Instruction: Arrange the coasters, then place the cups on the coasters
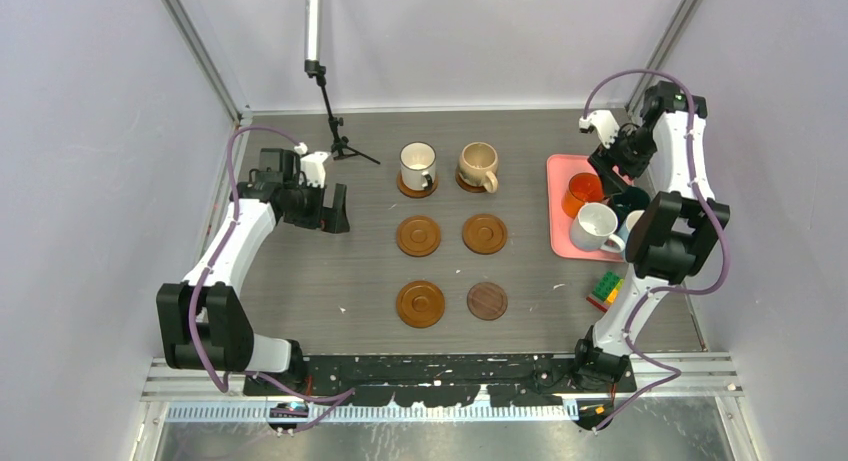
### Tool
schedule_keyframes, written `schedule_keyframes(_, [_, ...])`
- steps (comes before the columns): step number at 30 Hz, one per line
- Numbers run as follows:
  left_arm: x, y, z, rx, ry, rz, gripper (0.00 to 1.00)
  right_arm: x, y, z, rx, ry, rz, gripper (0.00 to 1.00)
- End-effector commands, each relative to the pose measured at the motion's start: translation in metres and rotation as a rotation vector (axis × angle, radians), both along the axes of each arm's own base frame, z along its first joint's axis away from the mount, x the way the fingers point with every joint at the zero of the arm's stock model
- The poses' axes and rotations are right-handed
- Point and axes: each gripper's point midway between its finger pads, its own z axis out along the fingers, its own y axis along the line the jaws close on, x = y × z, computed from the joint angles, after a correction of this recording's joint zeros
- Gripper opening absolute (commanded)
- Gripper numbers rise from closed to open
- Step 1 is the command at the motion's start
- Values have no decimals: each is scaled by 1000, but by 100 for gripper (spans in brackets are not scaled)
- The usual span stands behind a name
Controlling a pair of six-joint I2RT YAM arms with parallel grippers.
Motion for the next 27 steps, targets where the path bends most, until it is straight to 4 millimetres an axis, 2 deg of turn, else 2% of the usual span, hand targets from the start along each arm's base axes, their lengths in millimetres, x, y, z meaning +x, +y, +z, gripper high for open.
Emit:
schedule_keyframes(1, [10,-2,10,-2,-34,10,100,17,-18,-3,-106,-48,12,71])
schedule_keyframes(11, [13,0,10,-2,-18,35,100,15,-20,-27,-154,5,67,69])
schedule_keyframes(27, [10,2,8,9,-3,42,100,33,-28,-52,-205,-11,68,66])
